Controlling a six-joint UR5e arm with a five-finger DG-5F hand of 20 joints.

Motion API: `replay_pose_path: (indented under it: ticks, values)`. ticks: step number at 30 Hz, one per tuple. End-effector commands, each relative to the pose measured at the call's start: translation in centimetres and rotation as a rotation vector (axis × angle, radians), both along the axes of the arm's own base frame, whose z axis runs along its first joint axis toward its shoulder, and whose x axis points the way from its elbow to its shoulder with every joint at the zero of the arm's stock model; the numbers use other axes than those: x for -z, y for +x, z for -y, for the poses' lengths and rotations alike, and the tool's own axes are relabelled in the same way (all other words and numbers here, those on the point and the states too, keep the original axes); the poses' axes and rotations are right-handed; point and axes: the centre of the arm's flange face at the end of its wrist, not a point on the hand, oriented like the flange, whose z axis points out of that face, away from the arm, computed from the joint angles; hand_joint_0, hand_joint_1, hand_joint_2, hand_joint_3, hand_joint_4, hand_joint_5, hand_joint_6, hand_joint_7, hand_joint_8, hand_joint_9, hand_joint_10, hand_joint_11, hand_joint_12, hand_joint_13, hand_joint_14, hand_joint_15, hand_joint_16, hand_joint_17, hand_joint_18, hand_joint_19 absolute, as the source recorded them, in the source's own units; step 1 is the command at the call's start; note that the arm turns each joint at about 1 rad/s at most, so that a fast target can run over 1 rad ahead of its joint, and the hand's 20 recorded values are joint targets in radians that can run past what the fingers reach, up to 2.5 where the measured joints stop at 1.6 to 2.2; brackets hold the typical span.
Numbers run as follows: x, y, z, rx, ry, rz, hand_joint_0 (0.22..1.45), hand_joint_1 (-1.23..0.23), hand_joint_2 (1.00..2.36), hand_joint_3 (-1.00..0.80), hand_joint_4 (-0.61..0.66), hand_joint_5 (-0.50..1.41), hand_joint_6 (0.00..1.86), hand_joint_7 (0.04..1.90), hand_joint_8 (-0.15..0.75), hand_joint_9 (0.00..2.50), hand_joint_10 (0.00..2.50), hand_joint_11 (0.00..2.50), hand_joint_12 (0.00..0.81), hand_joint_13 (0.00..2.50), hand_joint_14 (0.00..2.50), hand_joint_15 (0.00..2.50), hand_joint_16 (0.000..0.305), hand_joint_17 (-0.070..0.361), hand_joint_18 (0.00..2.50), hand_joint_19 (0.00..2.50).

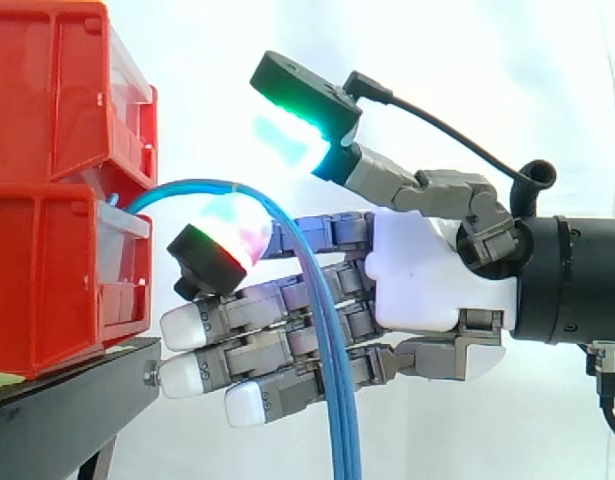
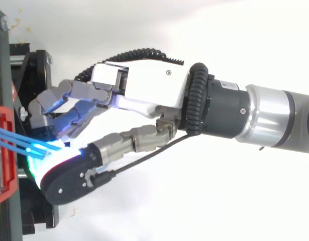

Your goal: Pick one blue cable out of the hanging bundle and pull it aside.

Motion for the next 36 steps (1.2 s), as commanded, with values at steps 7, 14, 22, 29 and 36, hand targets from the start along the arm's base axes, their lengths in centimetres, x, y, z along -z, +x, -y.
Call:
replay_pose_path:
  ticks: [7, 14, 22, 29, 36]
  values:
    - [-0.08, -0.01, 0.27, -0.001, 0.000, 0.001, 0.57, -0.69, 1.02, -0.23, 0.15, -0.16, 0.84, 1.28, 0.311, 0.79, 0.02, 0.41, 0.341, 0.63, 0.01, 0.31, 0.053, 0.120, 0.66, 0.43]
    - [-0.08, -0.02, 0.38, -0.001, 0.009, 0.002, 0.61, -0.80, 1.03, -0.13, 0.02, -0.17, 0.86, 1.26, 0.293, 0.74, 0.01, 0.40, 0.330, 0.61, 0.01, 0.29, 0.051, 0.115, 0.64, 0.40]
    - [0.12, -0.16, 0.38, -0.003, 0.008, -0.011, 0.81, -0.87, 1.00, -0.50, -0.13, -0.20, 0.90, 1.49, 0.258, 0.76, 0.01, 0.43, 0.303, 0.64, 0.01, 0.27, 0.047, 0.106, 0.67, 0.34]
    - [0.04, -0.13, 0.38, -0.003, 0.008, -0.010, 0.67, -1.00, 1.00, -0.50, -0.07, -0.18, 0.89, 1.28, 0.241, 0.79, 0.02, 0.50, 0.296, 0.67, 0.01, 0.30, 0.045, 0.101, 0.70, 0.35]
    - [0.07, -0.16, 0.38, -0.003, 0.008, -0.013, 0.46, -1.02, 1.00, -0.50, 0.02, -0.18, 0.89, 1.23, 0.277, 0.80, 0.02, 0.51, 0.332, 0.70, 0.01, 0.31, 0.052, 0.116, 0.75, 0.36]
